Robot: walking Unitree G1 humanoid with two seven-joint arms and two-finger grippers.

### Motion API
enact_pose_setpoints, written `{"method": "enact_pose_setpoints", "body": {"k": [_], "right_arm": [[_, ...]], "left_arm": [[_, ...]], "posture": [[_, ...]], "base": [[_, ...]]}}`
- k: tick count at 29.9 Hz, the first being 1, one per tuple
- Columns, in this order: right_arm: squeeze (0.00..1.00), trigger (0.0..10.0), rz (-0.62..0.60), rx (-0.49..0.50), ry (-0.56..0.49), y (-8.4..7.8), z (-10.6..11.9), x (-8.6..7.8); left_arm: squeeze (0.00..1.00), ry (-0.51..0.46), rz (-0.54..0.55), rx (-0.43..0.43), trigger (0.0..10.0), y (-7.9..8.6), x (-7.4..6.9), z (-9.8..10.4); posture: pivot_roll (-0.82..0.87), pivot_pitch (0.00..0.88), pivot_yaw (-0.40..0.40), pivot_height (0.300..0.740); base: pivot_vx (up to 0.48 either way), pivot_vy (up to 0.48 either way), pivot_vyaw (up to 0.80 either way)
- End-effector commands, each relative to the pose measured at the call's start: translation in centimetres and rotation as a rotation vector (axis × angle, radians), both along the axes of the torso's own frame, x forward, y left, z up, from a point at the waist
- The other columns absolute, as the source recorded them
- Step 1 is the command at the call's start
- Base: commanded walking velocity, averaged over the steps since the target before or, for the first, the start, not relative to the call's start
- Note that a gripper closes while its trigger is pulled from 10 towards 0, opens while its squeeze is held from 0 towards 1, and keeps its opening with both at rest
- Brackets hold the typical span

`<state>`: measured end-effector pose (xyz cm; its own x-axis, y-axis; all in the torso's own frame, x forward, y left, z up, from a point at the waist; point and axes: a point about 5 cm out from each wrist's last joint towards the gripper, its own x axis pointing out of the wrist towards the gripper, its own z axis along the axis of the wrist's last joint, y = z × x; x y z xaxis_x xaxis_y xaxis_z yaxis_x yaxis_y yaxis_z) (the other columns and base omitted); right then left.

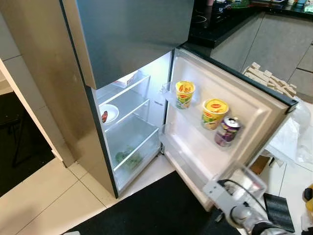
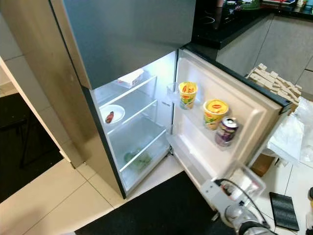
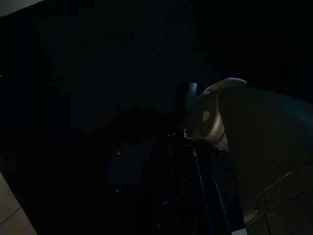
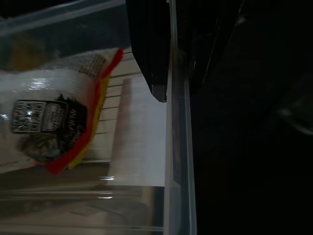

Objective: Restocking fridge

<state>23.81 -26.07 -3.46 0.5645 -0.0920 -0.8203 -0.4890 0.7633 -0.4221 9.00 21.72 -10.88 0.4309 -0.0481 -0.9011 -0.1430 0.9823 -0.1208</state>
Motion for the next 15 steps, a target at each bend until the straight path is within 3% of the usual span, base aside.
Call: {"method": "enact_pose_setpoints", "body": {"k": [1, 8, 15], "right_arm": [[0.00, 10.0, -0.022, 0.000, -0.036, -0.3, 0.5, 0.5], [0.00, 10.0, -0.052, -0.002, -0.012, -0.8, 0.0, -0.5], [0.00, 10.0, -0.071, 0.027, 0.085, 0.4, -2.6, -3.7]], "left_arm": [[0.00, 0.028, -0.027, -0.043, 10.0, -1.3, -0.7, -0.4], [0.00, 0.029, -0.027, -0.044, 10.0, -1.3, -0.7, -0.4], [0.00, 0.028, -0.029, -0.048, 10.0, -1.5, -0.7, -0.4]], "posture": [[-0.04, 0.000, -0.027, 0.740], [-0.04, 0.000, -0.027, 0.740], [-0.04, 0.000, -0.029, 0.740]], "base": [[0.000, 0.000, 0.00], [0.000, 0.000, 0.00], [0.000, 0.000, 0.00]]}}
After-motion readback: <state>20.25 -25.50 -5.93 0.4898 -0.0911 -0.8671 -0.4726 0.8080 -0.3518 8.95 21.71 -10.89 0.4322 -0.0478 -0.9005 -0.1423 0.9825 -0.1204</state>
